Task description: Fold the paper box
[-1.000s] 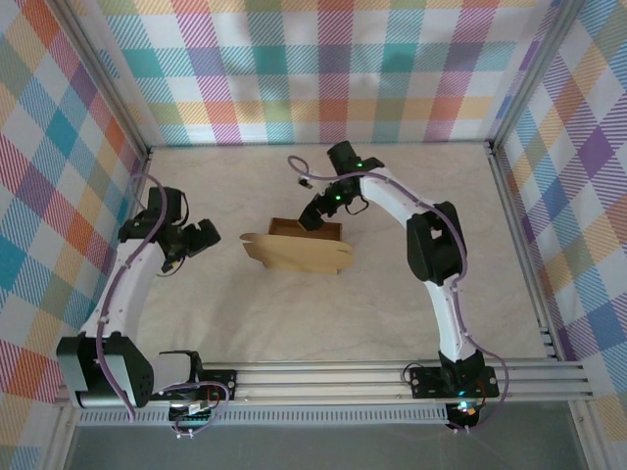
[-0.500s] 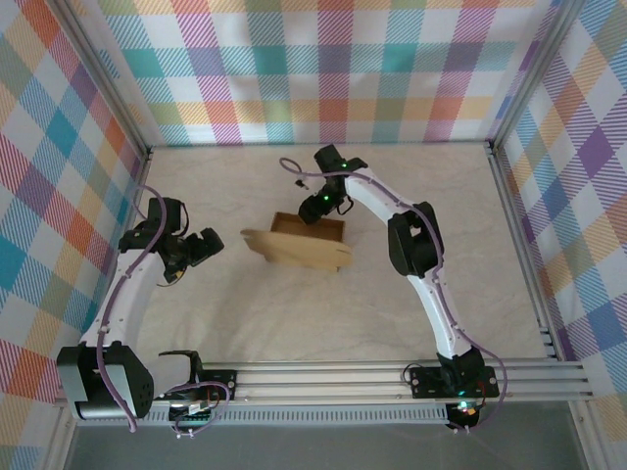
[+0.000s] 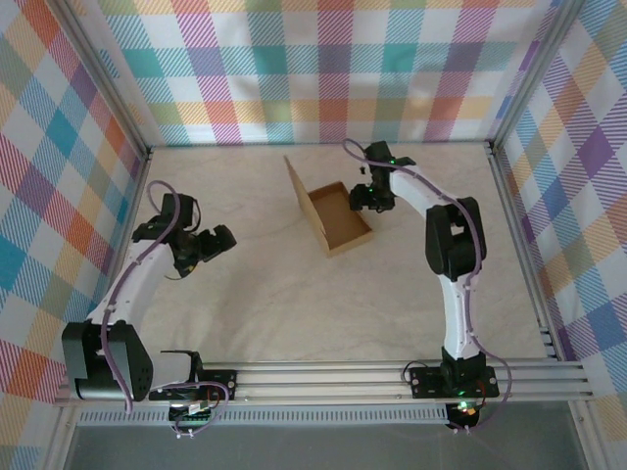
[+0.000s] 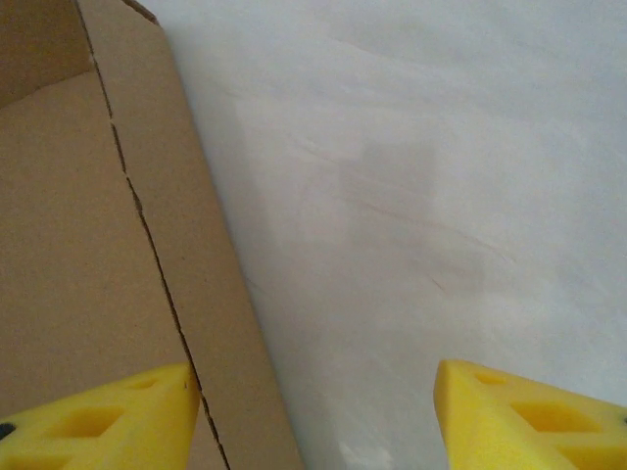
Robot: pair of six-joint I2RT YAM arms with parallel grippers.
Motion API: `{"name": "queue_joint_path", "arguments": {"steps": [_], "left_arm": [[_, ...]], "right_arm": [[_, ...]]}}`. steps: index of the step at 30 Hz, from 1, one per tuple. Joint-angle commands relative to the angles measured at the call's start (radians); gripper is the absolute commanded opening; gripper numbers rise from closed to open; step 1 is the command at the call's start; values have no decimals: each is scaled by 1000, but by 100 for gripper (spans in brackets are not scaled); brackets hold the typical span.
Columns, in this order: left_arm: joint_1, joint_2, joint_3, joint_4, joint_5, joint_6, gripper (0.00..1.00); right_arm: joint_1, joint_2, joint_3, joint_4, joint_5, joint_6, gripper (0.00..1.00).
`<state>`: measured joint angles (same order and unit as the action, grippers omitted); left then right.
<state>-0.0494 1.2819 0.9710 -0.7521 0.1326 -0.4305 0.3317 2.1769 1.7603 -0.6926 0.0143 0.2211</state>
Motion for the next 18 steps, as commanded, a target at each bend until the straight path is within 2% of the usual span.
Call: {"name": "queue_joint_path", "arguments": {"steps": [1,5,9,15,18], "left_arm": [[-43,38,7,48,14,-20,100],[-97,74,6,115,15,-39,100],[-143,67,-9,171,-54,-64,100],[-149,-55,-93,249,-199,-134,100],[-146,-103,-108,214,-273,-198,100]], "right_arm": [[7,-123,-122,69,-5,118,66],[0,-266,-301,220,-84,96,69],[-46,-358,-415,327,-120,150,69],[-100,-315,-444,281,-117,131,59],[-99,-291,-454,275,-137,126,55]]}}
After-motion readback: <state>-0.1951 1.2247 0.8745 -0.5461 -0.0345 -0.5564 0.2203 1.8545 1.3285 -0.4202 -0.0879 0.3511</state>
